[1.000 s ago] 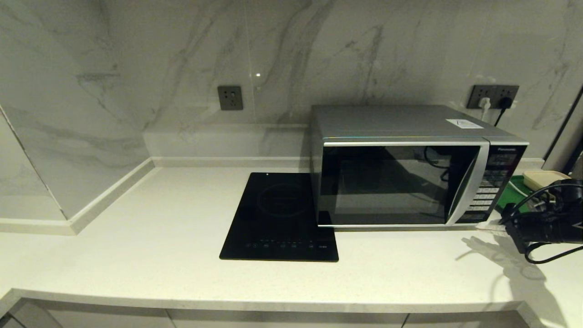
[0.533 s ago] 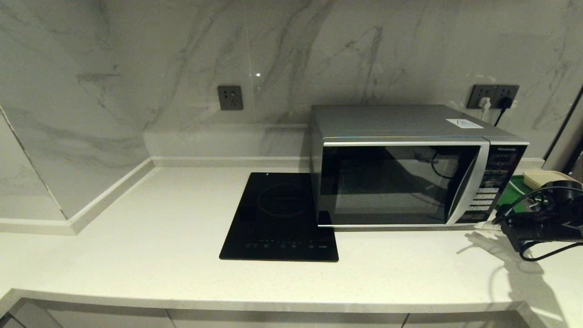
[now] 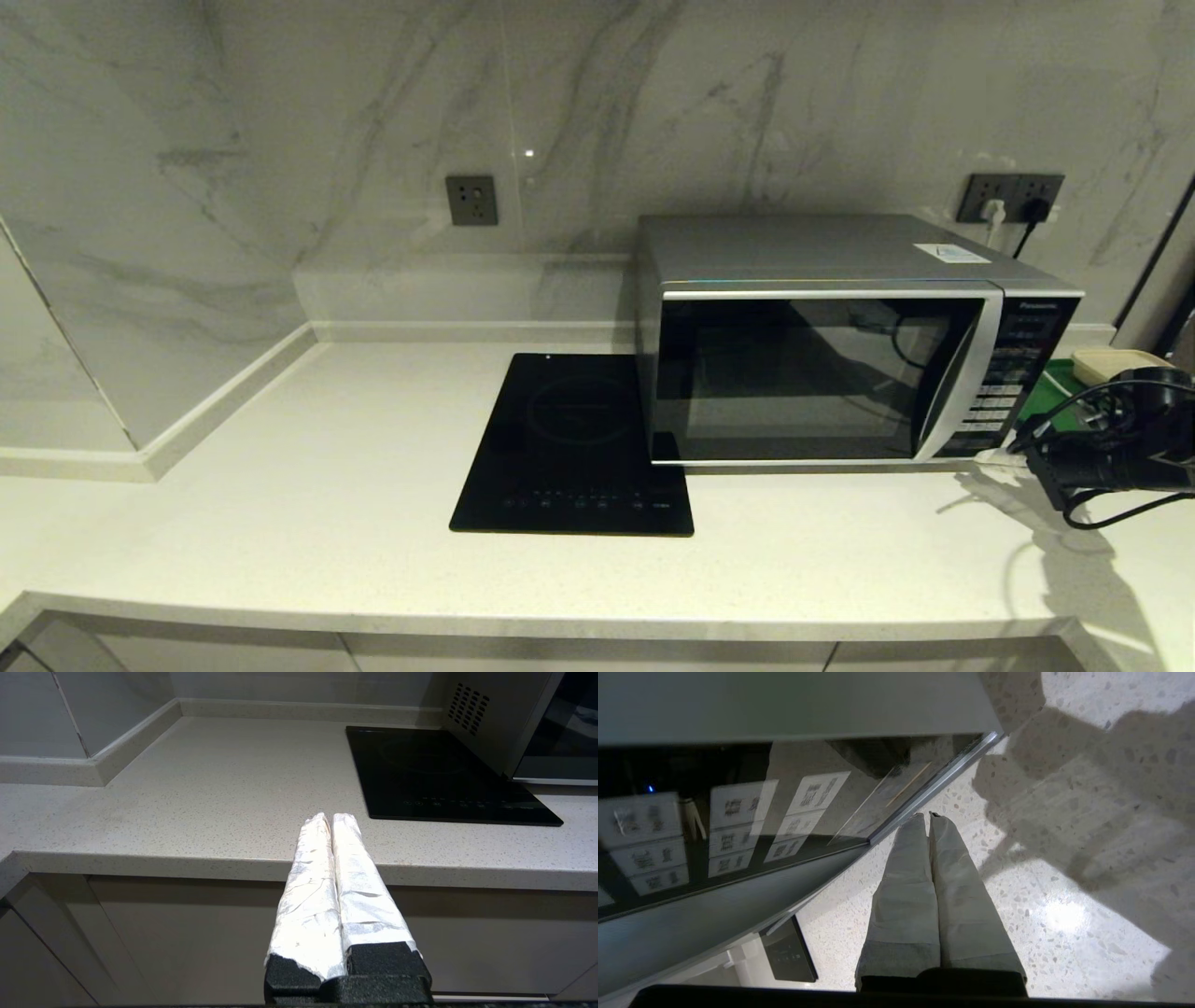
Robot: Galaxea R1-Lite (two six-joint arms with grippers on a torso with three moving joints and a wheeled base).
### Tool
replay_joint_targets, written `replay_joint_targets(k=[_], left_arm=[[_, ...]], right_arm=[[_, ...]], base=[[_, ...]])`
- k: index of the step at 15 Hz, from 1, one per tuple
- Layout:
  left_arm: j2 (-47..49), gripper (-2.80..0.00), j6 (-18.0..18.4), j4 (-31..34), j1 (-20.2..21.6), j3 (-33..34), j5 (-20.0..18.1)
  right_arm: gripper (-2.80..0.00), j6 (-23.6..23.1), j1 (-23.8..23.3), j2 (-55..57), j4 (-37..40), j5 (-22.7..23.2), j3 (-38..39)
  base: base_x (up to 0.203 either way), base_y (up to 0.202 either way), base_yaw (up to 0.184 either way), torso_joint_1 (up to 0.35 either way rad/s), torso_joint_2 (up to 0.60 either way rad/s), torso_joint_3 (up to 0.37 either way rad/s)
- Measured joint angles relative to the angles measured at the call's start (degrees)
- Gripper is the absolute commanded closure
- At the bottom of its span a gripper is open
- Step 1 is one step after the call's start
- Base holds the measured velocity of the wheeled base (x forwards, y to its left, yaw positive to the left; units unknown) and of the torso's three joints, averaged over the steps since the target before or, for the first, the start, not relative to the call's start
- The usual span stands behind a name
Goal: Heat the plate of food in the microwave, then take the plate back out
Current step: Open the microwave oven
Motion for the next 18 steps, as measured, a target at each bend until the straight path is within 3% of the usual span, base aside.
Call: replay_joint_targets(k=[18], left_arm=[[0.0, 0.0, -0.05, -0.02, 0.0, 0.0, 0.02]], right_arm=[[0.0, 0.22, 0.0, 0.45, -2.54, 0.15, -1.1]], base=[[0.0, 0.0, 0.0, 0.0, 0.0, 0.0]])
